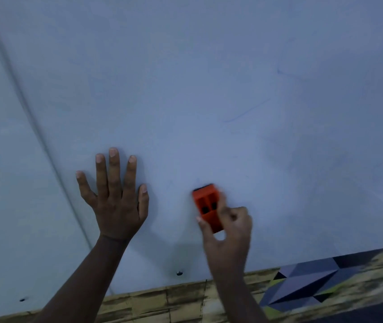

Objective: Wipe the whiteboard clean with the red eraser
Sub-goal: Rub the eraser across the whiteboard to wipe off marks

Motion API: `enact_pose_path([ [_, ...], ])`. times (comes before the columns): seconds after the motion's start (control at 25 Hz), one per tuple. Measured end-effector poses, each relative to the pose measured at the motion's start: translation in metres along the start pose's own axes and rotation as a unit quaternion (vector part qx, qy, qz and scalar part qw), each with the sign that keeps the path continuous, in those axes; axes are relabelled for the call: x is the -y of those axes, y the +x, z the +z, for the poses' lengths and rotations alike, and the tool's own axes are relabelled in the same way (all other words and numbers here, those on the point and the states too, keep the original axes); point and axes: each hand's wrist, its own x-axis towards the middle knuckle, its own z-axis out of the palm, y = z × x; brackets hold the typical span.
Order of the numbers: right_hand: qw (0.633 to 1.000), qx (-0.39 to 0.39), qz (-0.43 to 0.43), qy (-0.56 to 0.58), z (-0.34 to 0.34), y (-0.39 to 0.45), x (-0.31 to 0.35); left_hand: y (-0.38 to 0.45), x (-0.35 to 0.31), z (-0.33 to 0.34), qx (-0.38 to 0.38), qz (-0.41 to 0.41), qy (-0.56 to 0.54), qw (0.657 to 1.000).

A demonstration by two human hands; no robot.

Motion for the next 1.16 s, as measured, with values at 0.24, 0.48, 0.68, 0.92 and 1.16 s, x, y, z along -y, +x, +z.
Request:
enact_pose_path([
  [0.24, 0.991, 0.027, -0.096, -0.091, 0.006, -0.010, 0.010, 0.001, 0.000, -0.001, 0.000, 0.001, -0.003, 1.000],
  [0.48, 0.993, -0.087, 0.075, -0.025, -0.060, 0.063, -0.033, -0.001, 0.000, -0.001, 0.004, -0.002, -0.003, 1.000],
  [0.68, 0.984, -0.090, 0.135, 0.067, -0.062, 0.060, -0.023, -0.003, -0.002, 0.000, 0.004, -0.006, -0.002, 1.000],
  [0.92, 0.993, -0.003, -0.088, -0.078, -0.005, 0.031, 0.062, -0.003, -0.003, 0.001, 0.004, -0.003, -0.004, 1.000],
  [1.16, 0.963, 0.058, -0.164, -0.206, 0.010, 0.000, 0.050, -0.003, 0.000, -0.001, 0.006, -0.001, -0.008, 1.000],
])
